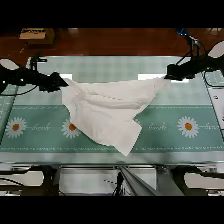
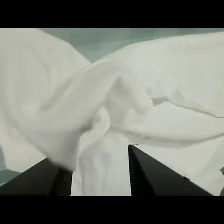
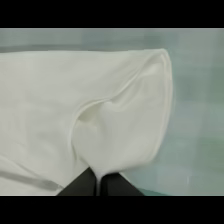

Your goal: Fold the shirts.

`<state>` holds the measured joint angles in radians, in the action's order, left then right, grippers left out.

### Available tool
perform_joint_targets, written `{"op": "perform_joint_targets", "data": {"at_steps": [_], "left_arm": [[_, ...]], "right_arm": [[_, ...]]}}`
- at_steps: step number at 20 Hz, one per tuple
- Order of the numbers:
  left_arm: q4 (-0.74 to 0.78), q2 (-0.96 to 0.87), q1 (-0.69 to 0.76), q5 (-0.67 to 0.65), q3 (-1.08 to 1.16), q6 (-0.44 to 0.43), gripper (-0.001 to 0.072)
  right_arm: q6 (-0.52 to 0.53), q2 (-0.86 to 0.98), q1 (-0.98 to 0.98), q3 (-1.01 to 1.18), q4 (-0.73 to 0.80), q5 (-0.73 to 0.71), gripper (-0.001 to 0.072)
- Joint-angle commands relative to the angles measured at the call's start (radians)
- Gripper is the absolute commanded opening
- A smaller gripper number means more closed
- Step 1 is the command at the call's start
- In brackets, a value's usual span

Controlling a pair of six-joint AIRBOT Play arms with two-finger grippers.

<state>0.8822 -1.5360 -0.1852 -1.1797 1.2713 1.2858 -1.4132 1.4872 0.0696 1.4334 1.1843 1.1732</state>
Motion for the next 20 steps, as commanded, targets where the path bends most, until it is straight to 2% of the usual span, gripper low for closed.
{"op": "perform_joint_targets", "data": {"at_steps": [1, 3, 5, 6, 7, 9, 11, 14, 20], "left_arm": [[0.000, 0.019, -0.102, -0.238, 0.072, 0.088, 0.0413], [0.051, 0.116, -0.134, -0.315, 0.030, 0.093, 0.0413], [0.146, 0.242, -0.123, -0.296, -0.095, 0.117, 0.0414], [0.163, 0.302, -0.114, -0.271, -0.176, 0.119, 0.0446], [0.158, 0.361, -0.106, -0.243, -0.272, 0.134, 0.0579], [0.111, 0.447, -0.081, -0.212, -0.446, 0.167, 0.0695], [0.003, 0.488, -0.023, -0.193, -0.591, 0.161, 0.0695], [-0.030, 0.480, 0.124, -0.099, -0.725, 0.186, 0.0693], [-0.209, 0.362, 0.399, 0.162, -0.752, 0.193, 0.0688]], "right_arm": [[0.029, -0.004, 0.004, 0.001, -0.003, -0.019, 0.0028], [0.045, -0.012, 0.004, 0.001, 0.008, -0.017, 0.0028], [0.045, -0.012, 0.004, 0.001, 0.013, -0.010, 0.0028], [0.045, -0.012, 0.004, 0.001, 0.013, -0.009, 0.0028], [0.046, -0.012, 0.004, 0.001, 0.016, -0.008, 0.0028], [0.046, -0.012, 0.004, 0.001, 0.027, -0.003, 0.0028], [0.050, -0.012, 0.004, 0.001, 0.031, -0.003, 0.0028], [0.055, -0.012, 0.004, 0.001, 0.030, -0.001, 0.0028], [0.084, -0.012, 0.004, 0.001, 0.031, 0.001, 0.0028]]}}
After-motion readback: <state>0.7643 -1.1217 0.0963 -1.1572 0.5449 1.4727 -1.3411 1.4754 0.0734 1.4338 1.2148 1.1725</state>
